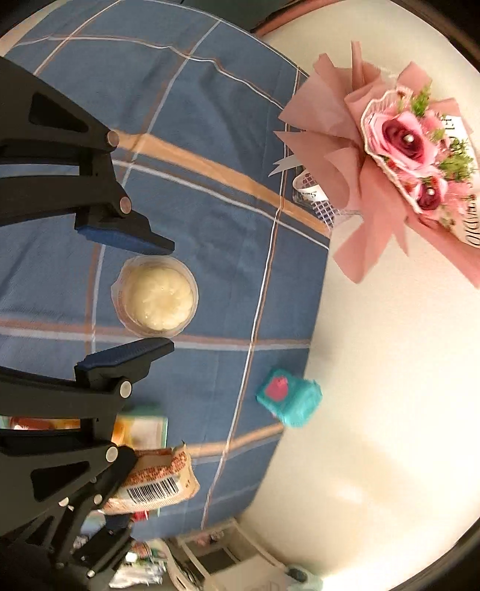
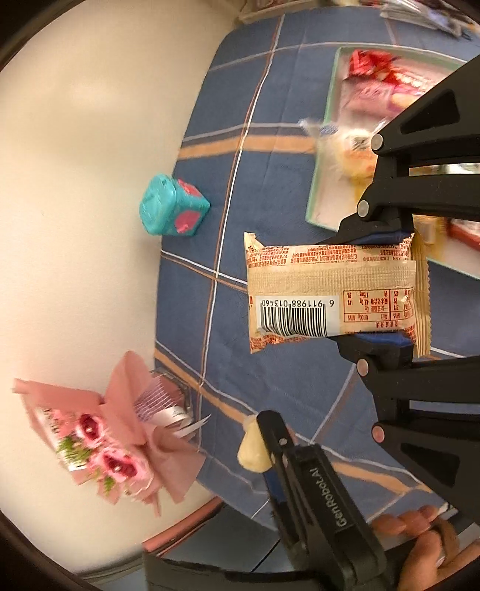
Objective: Organize snacks
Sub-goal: 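Carry the pudding cup in left gripper while right carries bread bag over tray, then lower the pudding cup and bread bag into the tray and open both grippers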
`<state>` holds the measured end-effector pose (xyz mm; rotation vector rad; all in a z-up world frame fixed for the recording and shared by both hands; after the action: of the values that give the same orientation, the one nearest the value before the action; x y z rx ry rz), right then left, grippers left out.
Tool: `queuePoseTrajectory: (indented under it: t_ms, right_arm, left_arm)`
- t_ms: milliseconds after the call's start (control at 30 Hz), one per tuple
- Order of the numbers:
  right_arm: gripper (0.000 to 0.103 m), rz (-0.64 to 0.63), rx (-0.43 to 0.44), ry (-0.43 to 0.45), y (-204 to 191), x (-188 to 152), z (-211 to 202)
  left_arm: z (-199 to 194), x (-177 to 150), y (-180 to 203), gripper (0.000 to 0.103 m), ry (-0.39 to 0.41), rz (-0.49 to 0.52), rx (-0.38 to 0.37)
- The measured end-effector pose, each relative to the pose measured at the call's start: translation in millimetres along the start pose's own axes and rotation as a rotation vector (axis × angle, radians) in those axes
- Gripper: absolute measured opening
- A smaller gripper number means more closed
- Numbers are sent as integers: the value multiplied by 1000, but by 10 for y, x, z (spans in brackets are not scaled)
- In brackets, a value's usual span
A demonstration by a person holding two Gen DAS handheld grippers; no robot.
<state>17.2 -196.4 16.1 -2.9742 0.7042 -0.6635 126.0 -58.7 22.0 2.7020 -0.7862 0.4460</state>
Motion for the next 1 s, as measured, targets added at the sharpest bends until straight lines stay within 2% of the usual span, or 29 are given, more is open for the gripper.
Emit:
queuePoseTrajectory:
  t_ms: [233,467,667,800,933,1000]
  right_arm:
    - [38,102,30,47,250,-427,-413]
    - [38,201,-5,27,606,-902,-387]
    - [38,299,-59,-37,1050,-1247,-249]
    - [38,353,-83,-83,1324,-1424,-155]
    - [38,384,-109,-133,1522,-1532,-29]
    - [38,399,-111,-155,1606,-1584,40]
  left_arm:
    - [-396,-354,384,48,40,9,-57]
    - [-352,-703,765,48,44,22,-103]
    - [-90,-941,1093,48,-21,34,-143]
    - [68,-1079,1352,48,-58,79,-157]
    - [342,-1226,1566,48,-160,96,-201]
    - [465,-1265,1612,48,-194,88,-199]
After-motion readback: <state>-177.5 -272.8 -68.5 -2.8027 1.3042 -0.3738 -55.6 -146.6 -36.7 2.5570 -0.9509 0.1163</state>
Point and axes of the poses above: each gripper's, at about its wrist camera, not at the fingertips, and z roughly the way its jaws point, y to its right, x to its top, the point moved 2 cm from there along z, roughly the way its jaws point, and after that the axes turned 10 degrees about -y, right-handed, at the moved point
